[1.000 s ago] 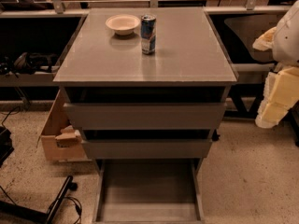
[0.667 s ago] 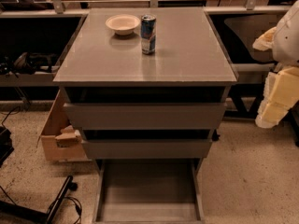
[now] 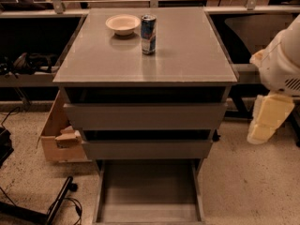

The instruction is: Close bottom drawer

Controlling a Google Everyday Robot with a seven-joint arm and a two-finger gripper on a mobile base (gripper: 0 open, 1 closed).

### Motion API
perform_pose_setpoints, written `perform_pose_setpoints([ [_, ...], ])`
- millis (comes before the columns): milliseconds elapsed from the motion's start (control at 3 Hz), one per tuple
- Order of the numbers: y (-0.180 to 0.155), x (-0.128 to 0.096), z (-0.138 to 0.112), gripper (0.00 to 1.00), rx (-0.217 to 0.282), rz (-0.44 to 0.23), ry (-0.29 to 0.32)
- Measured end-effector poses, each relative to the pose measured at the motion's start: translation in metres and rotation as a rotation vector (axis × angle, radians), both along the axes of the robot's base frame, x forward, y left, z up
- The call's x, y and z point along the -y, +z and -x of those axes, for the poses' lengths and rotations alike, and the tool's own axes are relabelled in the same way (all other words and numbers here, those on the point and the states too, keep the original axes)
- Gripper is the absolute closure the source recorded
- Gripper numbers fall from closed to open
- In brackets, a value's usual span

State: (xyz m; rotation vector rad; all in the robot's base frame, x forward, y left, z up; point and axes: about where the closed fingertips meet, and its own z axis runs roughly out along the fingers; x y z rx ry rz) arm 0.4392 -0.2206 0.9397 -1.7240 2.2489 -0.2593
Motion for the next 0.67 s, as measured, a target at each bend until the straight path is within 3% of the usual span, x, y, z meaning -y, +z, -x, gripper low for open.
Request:
perform_pose_setpoints([
  [333, -0.069, 0.008, -0.003, 0.00, -0.009, 0.077, -0.035],
  [667, -0.152, 0.017, 0.001, 0.00, -0.053, 0.169, -0.054],
])
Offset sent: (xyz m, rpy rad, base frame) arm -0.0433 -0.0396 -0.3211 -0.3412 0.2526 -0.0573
